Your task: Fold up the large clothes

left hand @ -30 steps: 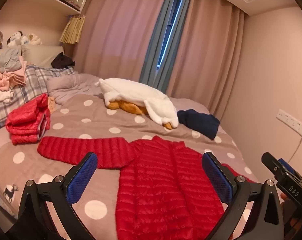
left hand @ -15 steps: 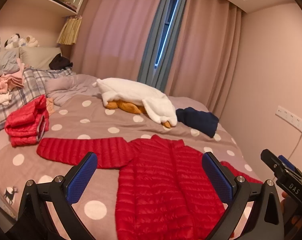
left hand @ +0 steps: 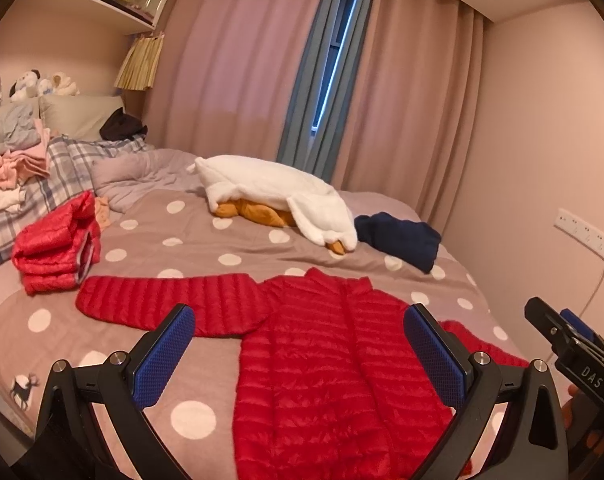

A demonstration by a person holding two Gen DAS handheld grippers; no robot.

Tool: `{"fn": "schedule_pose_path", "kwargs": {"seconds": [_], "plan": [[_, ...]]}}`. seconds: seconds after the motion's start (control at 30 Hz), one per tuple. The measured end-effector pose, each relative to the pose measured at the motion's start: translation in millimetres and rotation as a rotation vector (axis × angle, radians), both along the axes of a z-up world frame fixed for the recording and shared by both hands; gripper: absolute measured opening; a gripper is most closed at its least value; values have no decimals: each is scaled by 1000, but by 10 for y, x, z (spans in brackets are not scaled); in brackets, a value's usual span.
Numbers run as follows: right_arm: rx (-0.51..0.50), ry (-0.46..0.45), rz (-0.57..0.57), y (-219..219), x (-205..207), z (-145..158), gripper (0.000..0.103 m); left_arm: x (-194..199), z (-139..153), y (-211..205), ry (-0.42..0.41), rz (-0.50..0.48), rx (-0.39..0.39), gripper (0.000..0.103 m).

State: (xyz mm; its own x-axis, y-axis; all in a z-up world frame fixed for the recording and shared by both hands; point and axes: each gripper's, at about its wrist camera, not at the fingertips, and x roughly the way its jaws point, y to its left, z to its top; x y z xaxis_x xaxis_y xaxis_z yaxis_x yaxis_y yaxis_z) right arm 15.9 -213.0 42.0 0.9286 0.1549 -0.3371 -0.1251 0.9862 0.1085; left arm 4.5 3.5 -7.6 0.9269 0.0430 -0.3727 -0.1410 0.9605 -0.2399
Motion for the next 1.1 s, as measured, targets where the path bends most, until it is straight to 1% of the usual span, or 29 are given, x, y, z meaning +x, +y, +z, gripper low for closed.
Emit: {"fn": "schedule_pose_path", "kwargs": {"seconds": [0.13, 0.5, 0.83, 1.1], "plan": [[-1, 1, -1, 1, 4, 1, 103, 13, 2, 8, 2, 23, 11, 103], [1, 3, -1, 2, 4, -6, 103, 43, 0, -32, 4, 41, 26, 103], [-10, 9, -7, 33, 12, -3, 103, 62, -3, -63, 10, 40, 32, 103], [-13, 12, -8, 41, 12, -3, 103, 57, -14, -51, 9, 28, 23, 103]]}}
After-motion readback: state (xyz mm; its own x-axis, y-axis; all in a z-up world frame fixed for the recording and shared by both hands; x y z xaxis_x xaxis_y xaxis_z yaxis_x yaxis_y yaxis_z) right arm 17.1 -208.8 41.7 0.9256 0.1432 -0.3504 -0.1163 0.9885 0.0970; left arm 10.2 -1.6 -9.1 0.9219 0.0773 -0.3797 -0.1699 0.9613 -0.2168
